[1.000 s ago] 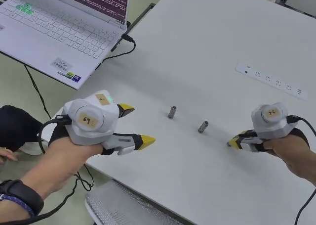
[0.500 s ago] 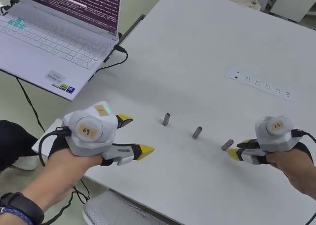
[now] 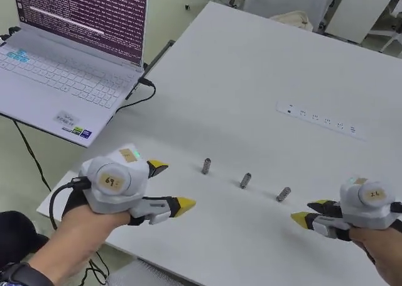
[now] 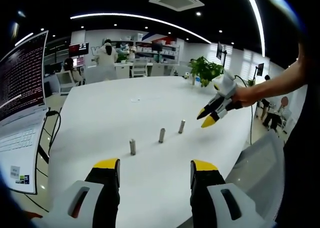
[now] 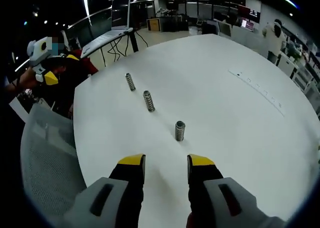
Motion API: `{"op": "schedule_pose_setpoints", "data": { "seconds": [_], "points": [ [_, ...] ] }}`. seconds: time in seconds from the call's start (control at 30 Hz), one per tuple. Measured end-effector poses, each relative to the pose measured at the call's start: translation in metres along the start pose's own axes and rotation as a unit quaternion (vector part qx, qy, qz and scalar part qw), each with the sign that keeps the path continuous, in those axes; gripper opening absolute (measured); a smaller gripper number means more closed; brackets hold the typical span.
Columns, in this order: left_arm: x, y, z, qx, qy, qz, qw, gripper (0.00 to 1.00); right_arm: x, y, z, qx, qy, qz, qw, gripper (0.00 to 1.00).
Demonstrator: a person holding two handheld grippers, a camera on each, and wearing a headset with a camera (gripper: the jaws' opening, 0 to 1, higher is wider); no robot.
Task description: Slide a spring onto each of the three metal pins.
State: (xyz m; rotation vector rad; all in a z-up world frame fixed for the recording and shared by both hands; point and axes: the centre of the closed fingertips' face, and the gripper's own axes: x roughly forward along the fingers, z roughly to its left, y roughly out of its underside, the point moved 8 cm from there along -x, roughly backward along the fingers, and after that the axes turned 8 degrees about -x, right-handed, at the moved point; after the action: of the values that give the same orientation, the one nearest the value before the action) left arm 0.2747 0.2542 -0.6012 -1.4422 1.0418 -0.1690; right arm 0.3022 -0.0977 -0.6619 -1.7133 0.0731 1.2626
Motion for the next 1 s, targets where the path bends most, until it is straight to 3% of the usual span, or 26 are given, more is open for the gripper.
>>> {"op": "schedule_pose_setpoints", "data": {
  "seconds": [0.47,1.0],
  "points": [
    [-0.004,-0.010,0.003,0.002,-0.002,-0.014,0.9999,0.52,-0.036,-0.004,0.027,0.031,0.027,-0.078,0.9961,0.39],
    [-0.007,-0.018,0.004,-0.001,-0.007,-0.024,0.9997,0.52,-0.070,0.010,0.048,0.064,0.056,-0.110,0.9902,0.46]
  ]
}}
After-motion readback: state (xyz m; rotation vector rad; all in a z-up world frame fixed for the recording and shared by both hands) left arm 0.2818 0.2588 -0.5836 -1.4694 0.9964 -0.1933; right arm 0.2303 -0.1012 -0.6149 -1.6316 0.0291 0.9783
